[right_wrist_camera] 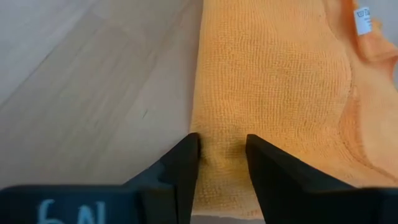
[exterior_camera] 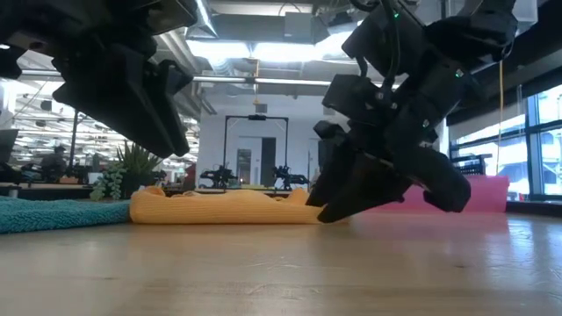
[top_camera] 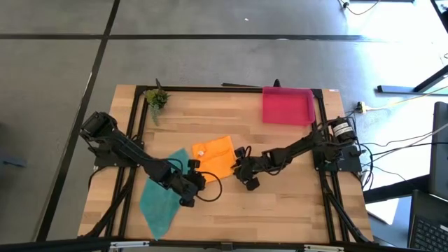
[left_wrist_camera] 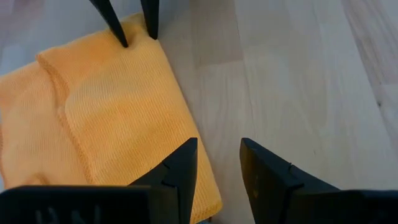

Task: Roll microfiber towels into tight, uniform cylinder then place into a basket
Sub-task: Roll the folded orange microfiber towel

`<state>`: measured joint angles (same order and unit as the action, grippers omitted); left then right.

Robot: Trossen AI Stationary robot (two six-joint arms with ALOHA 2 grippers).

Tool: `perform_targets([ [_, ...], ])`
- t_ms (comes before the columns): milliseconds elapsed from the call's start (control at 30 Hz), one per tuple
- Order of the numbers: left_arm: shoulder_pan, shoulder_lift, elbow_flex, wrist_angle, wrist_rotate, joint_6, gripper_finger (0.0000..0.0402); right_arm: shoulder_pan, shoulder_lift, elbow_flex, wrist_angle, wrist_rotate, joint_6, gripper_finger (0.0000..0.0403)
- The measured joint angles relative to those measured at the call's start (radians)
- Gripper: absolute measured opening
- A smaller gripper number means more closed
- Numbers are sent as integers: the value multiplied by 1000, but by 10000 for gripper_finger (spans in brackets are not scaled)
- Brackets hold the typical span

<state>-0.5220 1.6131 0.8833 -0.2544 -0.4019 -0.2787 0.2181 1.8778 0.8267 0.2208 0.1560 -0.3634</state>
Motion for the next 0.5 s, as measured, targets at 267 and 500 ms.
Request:
perform_targets([
  [267,3,9,0,-30,-2,-7,114,-3,4,-2,5,-2,73,37],
  [500,6,50,1,-43,-8,-28,114,-4,4,-3,7,-1,138,13],
])
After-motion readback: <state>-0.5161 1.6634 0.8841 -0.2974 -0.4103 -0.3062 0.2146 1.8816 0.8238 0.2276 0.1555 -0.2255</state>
